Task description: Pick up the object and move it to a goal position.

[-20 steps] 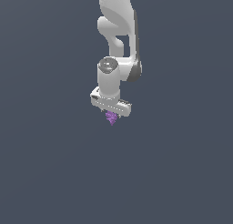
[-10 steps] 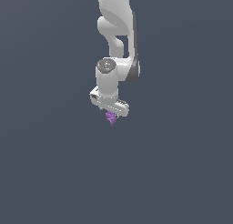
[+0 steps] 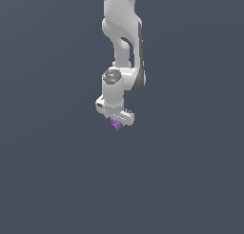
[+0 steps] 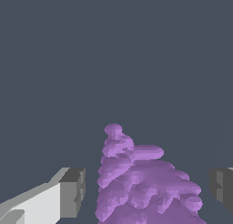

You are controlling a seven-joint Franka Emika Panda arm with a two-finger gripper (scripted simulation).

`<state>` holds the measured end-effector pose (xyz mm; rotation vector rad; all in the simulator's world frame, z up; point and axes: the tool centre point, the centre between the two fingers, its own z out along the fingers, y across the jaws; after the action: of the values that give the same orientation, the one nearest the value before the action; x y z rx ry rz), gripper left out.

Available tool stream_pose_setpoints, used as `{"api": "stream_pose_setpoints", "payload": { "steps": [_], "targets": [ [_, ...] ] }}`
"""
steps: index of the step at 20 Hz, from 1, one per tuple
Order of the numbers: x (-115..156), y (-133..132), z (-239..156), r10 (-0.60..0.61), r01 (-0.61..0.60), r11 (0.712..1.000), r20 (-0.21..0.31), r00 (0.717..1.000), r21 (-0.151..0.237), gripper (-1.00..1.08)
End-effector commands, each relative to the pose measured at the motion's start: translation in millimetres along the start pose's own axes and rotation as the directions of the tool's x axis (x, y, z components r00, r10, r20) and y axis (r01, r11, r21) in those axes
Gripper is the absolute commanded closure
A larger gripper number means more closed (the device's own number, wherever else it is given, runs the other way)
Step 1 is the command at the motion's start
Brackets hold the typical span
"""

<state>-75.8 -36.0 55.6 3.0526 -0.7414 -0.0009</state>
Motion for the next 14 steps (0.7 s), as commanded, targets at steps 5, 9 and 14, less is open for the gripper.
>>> {"api": "stream_pose_setpoints", "payload": {
  "steps": [5, 9, 14],
  "targets": [
    [0.4, -0.1, 16.8, 0.002, -0.002, 1.0, 0.0, 1.0, 0.0, -0.92],
    [0.4, -0.2, 17.1, 0.002, -0.002, 1.0, 0.0, 1.0, 0.0, 1.08],
    [0.4, -0.2, 17.1, 0.002, -0.002, 1.0, 0.0, 1.0, 0.0, 1.08]
  ]
}}
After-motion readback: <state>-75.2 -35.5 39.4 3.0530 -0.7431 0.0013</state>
